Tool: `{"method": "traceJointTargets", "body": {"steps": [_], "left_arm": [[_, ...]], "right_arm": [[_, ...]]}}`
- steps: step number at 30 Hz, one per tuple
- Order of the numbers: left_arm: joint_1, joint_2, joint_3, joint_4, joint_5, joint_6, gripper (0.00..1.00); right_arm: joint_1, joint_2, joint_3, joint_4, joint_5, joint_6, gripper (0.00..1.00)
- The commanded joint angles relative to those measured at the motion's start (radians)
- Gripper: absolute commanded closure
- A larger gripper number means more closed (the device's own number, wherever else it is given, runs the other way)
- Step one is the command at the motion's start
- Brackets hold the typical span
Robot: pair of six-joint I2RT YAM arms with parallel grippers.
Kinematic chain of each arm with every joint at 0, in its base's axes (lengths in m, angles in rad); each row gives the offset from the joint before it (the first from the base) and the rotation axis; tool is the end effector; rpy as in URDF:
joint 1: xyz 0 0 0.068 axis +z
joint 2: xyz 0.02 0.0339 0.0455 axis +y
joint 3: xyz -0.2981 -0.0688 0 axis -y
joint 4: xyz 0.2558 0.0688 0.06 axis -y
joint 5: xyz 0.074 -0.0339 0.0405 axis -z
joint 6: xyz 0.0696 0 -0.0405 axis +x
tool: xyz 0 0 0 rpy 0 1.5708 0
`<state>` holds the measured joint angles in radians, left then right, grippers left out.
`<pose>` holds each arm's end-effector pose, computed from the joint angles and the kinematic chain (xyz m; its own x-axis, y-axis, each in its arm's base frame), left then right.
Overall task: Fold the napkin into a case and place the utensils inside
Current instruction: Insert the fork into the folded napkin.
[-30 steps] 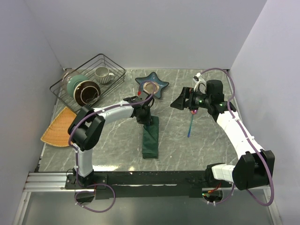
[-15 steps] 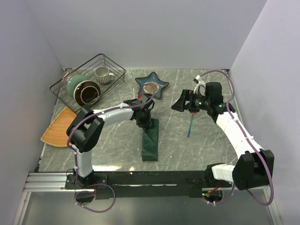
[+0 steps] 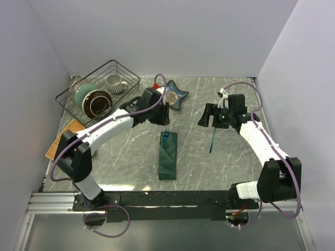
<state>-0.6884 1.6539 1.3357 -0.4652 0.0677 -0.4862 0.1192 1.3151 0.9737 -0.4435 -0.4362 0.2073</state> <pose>0.3122 -0.2629 0.2863 -0.7953 0.0506 -0.6041 0.3385 0.8638 -0.3733 0.2971 0.0652 0.2759 -0.7700 0.0957 -0.6309 -0.2515 0.8632 0.4378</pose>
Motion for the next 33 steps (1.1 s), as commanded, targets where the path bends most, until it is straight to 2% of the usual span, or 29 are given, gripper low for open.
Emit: {"method": "traceJointTargets", "body": {"steps": [1, 5, 10, 13, 17, 20, 25, 33], "left_arm": [[0.052, 0.033, 0.134, -0.029, 0.190, 0.528, 0.59], [0.059, 0.102, 0.178, -0.111, 0.207, 0.812, 0.62], [0.063, 0.113, 0.133, -0.069, 0.361, 1.110, 0.68], [0.064, 0.132, 0.106, -0.013, 0.402, 1.214, 0.71], [0.064, 0.193, 0.155, -0.018, 0.392, 1.279, 0.76], [0.064, 0.225, 0.161, -0.021, 0.411, 1.373, 0.71], [0.063, 0.279, 0.169, -0.043, 0.403, 1.485, 0.71], [0.064, 0.333, 0.200, -0.012, 0.396, 1.497, 0.72]], "right_arm": [[-0.026, 0.009, 0.026, -0.023, 0.028, -0.034, 0.06], [-0.071, 0.022, 0.039, -0.041, 0.016, -0.048, 0.06], [-0.115, 0.045, 0.043, -0.052, -0.002, -0.054, 0.06], [-0.148, 0.055, 0.048, -0.060, -0.016, -0.054, 0.06], [-0.159, 0.046, 0.039, -0.061, -0.027, -0.049, 0.07], [-0.171, 0.044, 0.031, -0.043, -0.032, -0.028, 0.06], [-0.179, 0.052, 0.040, -0.017, -0.035, -0.009, 0.06], [-0.194, 0.049, 0.042, -0.020, -0.038, -0.009, 0.06]]}}
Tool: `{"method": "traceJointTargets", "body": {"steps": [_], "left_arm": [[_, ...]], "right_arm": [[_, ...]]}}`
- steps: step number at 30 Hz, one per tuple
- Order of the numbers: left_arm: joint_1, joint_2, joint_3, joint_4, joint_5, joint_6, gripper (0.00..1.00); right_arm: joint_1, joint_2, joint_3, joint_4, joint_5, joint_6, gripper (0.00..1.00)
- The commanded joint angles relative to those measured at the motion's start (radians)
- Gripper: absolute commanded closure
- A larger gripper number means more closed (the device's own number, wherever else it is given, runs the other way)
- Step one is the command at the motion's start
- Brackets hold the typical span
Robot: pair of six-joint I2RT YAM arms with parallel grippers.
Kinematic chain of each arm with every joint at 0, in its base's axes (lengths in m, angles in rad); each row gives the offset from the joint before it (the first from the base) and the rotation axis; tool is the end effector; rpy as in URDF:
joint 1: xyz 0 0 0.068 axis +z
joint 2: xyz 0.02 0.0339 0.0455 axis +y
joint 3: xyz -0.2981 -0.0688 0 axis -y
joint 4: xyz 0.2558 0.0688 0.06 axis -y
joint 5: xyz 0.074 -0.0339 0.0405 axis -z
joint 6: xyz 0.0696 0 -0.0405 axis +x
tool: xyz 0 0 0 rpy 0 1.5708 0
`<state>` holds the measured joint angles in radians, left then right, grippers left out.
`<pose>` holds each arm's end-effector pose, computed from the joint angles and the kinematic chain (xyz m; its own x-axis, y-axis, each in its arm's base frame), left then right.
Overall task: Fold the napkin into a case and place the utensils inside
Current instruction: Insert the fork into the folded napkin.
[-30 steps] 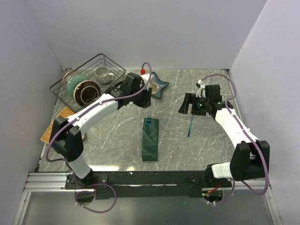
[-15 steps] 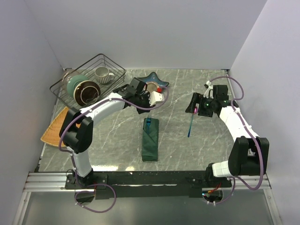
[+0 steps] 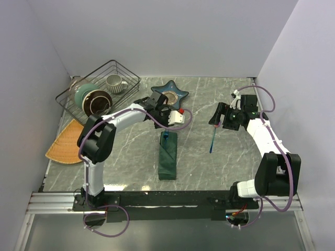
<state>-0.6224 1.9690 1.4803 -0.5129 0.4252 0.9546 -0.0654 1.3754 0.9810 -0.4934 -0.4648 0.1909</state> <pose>0.3600 -0.2936 0.2054 0.1853 0.7820 -0.5950 0.9698 -0.0479 0.2390 0.3087 0.0110 0.2574 -0.8024 0.2225 -0.5537 -0.0729 0.8843 0.4611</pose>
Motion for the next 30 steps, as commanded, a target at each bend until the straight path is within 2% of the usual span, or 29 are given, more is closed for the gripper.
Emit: {"method": "traceJointTargets", "body": {"steps": [1, 5, 10, 15, 30], "left_arm": [[-0.002, 0.022, 0.058, 0.031, 0.037, 0.061, 0.72], [-0.002, 0.024, 0.051, 0.033, 0.040, 0.075, 0.70], [0.006, 0.036, 0.054, 0.050, 0.032, 0.070, 0.75], [0.006, 0.054, 0.063, 0.043, 0.026, 0.088, 0.75], [0.006, 0.028, 0.023, 0.019, 0.049, 0.078, 0.57]], "right_arm": [[-0.011, -0.013, 0.035, 0.030, -0.009, 0.007, 0.05], [-0.011, -0.010, 0.039, 0.027, -0.011, 0.004, 0.05], [-0.014, -0.007, 0.044, 0.026, -0.017, 0.004, 0.05], [-0.013, -0.003, 0.048, 0.027, -0.018, 0.002, 0.05], [-0.013, 0.008, 0.051, 0.029, -0.014, 0.002, 0.06]]}}
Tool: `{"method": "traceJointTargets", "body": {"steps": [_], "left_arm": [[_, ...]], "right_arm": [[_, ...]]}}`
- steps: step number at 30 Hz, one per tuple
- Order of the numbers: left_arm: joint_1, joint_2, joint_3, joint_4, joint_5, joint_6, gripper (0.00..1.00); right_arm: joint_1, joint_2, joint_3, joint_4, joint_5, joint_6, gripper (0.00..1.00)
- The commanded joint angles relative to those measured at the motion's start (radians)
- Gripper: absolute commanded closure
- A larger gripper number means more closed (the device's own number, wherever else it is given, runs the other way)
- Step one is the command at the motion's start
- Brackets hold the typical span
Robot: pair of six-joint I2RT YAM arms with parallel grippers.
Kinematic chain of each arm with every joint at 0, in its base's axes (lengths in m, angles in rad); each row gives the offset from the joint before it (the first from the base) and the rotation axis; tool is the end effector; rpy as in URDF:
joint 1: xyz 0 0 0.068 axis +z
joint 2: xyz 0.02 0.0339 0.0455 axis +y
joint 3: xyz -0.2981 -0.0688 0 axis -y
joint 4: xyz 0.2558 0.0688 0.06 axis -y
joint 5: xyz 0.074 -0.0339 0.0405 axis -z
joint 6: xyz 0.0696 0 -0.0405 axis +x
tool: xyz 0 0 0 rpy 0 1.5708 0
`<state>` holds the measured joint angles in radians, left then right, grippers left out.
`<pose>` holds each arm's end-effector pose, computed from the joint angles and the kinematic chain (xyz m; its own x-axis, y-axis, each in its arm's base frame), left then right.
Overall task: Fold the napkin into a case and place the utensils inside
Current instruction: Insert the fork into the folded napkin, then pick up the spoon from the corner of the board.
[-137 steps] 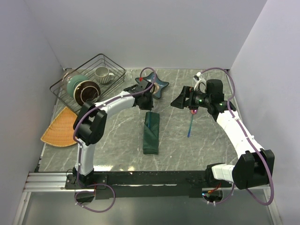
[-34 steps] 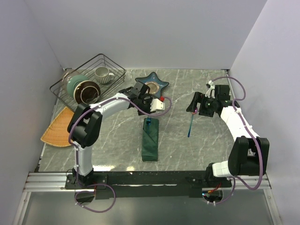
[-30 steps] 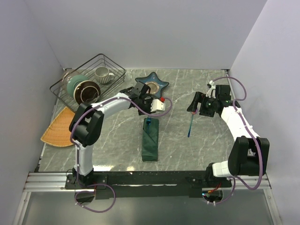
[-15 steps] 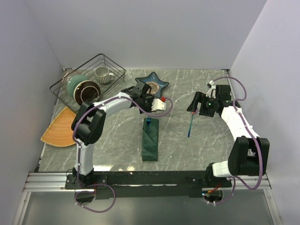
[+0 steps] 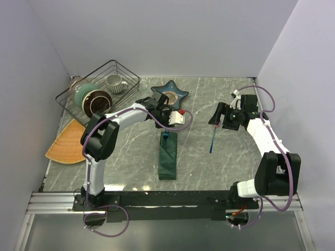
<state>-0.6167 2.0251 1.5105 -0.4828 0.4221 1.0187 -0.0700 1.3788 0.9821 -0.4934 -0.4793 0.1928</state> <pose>0.3731 -0.2995 0.1922 0.2441 0.7790 -0.5775 0.9553 -0.0908 0.2814 0.3092 0.0105 0.2571 -0.8045 0.2268 -0.5490 -0.0747 0.8783 0.4723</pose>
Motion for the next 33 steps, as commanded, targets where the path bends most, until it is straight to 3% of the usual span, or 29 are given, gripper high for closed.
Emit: {"method": "traceJointTargets", "body": {"steps": [1, 10, 19, 22, 28, 30, 33], "left_arm": [[0.000, -0.029, -0.012, -0.011, 0.052, 0.012, 0.56], [-0.002, -0.052, -0.038, -0.011, 0.055, 0.004, 0.54], [-0.002, -0.078, -0.044, 0.012, 0.032, -0.031, 0.45], [0.008, -0.081, -0.004, 0.038, 0.007, -0.103, 0.45], [0.086, -0.123, 0.126, 0.176, -0.052, -0.429, 0.35], [0.116, -0.164, 0.139, 0.205, -0.068, -0.528, 0.31], [0.141, -0.241, 0.093, 0.305, -0.153, -0.673, 0.26]], "right_arm": [[-0.008, 0.008, 0.053, 0.027, 0.001, 0.000, 0.06], [-0.010, 0.025, 0.064, 0.029, 0.001, 0.002, 0.05], [-0.008, 0.051, 0.075, 0.030, 0.005, 0.003, 0.06], [-0.007, 0.063, 0.082, 0.030, 0.036, 0.004, 0.09], [0.028, 0.106, 0.113, 0.039, 0.246, 0.055, 0.17], [0.062, 0.149, 0.144, 0.023, 0.386, 0.097, 0.26], [0.111, 0.189, 0.150, 0.032, 0.455, 0.126, 0.35]]}}
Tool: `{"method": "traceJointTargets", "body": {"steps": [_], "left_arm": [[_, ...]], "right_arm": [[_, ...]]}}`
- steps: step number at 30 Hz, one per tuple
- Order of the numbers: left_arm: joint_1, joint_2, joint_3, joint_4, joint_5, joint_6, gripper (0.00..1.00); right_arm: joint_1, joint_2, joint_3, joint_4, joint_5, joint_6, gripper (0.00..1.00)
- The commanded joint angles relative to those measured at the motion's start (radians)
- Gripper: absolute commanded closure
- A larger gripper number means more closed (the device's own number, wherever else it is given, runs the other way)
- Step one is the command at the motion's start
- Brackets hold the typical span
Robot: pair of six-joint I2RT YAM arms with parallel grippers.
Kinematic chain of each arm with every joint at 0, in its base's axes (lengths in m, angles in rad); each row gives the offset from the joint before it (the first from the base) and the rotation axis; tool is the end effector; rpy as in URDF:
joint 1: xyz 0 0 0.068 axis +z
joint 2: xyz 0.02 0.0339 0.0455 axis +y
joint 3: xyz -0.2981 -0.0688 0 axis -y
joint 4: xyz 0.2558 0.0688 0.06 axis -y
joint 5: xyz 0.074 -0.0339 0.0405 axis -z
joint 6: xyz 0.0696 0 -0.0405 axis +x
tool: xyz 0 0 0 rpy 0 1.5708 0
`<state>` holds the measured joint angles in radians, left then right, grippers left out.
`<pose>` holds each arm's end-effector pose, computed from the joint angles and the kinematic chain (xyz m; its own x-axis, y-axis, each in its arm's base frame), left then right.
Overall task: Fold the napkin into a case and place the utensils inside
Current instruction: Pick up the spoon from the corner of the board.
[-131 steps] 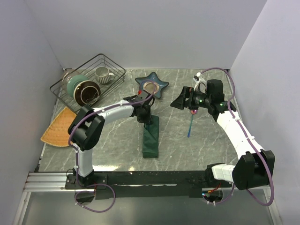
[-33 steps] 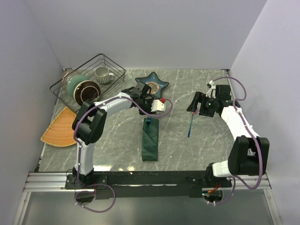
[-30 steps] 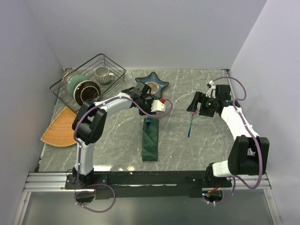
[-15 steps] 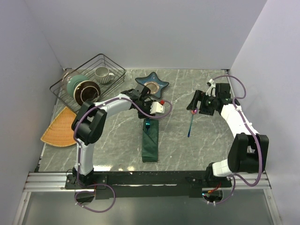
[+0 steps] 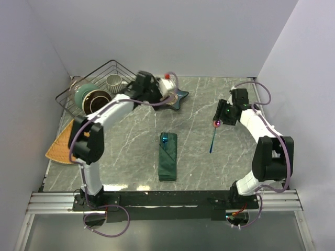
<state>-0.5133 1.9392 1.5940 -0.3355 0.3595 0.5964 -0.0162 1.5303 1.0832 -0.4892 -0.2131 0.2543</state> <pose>0.4205 -0.2651 0.2739 -0.0616 0.6383 -0.7673 0.8853 0.3900 0.2533 0.3489 0.0091 0.2405 -0.8069 0.2590 -0.5309 0.0966 0.9445 0.3140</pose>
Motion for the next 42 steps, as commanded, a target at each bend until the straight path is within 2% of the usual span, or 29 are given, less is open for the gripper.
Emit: {"method": "traceJointTargets", "body": {"steps": [1, 3, 8, 16, 22, 25, 26, 28, 33, 42], "left_arm": [[0.041, -0.175, -0.017, 0.174, -0.111, -0.282, 0.26], [0.051, -0.227, -0.037, 0.179, -0.132, -0.340, 0.26], [0.064, -0.341, -0.137, 0.194, -0.165, -0.429, 0.25], [0.094, -0.402, -0.210, 0.176, -0.182, -0.526, 0.25], [0.145, -0.408, -0.216, 0.139, -0.186, -0.570, 0.25], [0.167, -0.410, -0.220, 0.132, -0.185, -0.589, 0.27], [0.176, -0.407, -0.217, 0.116, -0.185, -0.590, 0.27], [0.183, -0.401, -0.194, 0.095, -0.180, -0.645, 0.26], [0.228, -0.401, -0.160, 0.059, -0.113, -0.696, 0.23], [0.257, -0.462, -0.206, 0.168, 0.179, -0.860, 0.23]], "right_arm": [[0.065, 0.044, 0.044, 0.037, 0.210, 0.069, 0.38], [0.087, 0.063, 0.032, 0.058, 0.248, 0.080, 0.43], [0.101, 0.146, 0.040, 0.047, 0.310, 0.105, 0.47], [0.102, 0.251, 0.020, 0.051, 0.267, 0.140, 0.51], [0.110, 0.258, -0.026, 0.055, 0.235, 0.160, 0.63], [0.111, 0.251, -0.037, 0.037, 0.216, 0.183, 0.74], [0.113, 0.248, -0.037, 0.037, 0.216, 0.191, 0.84], [0.111, 0.245, -0.037, 0.044, 0.195, 0.191, 0.99], [0.116, 0.148, 0.018, 0.078, 0.103, 0.126, 1.00], [0.215, -0.111, 0.132, 0.089, -0.048, 0.023, 1.00]]}}
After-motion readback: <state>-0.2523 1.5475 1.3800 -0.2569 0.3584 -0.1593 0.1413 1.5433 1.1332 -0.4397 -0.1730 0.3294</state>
